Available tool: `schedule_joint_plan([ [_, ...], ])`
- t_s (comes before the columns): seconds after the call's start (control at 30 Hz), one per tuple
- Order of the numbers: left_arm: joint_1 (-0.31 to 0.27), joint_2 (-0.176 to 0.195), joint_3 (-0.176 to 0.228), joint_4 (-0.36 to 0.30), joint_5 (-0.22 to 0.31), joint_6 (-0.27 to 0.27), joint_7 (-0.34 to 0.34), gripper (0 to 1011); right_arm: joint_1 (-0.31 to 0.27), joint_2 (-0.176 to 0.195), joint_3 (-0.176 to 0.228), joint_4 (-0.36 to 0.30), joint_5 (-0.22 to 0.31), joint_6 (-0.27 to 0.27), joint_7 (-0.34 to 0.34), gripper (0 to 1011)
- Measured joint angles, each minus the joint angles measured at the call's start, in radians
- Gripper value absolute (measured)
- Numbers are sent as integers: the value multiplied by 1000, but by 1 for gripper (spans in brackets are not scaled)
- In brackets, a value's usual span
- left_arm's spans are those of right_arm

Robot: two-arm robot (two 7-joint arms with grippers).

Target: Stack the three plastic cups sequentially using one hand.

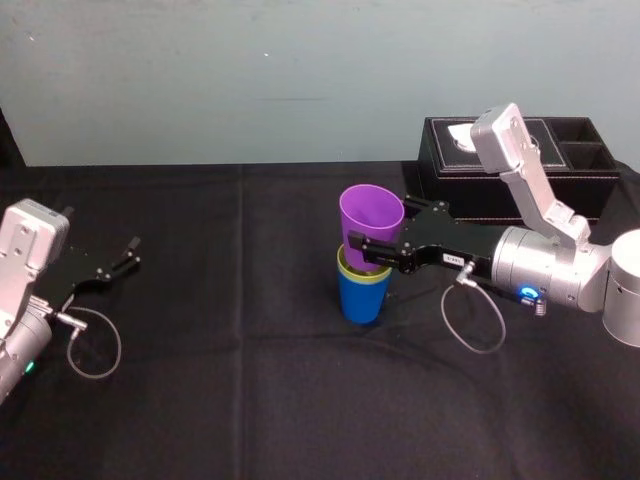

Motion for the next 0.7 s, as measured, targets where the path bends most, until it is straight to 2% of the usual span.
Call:
schedule_joint_plan([
  [0.7,0,0,0,0,0,0,0,1011,6,-4,-10,14,-5,9,7,735],
])
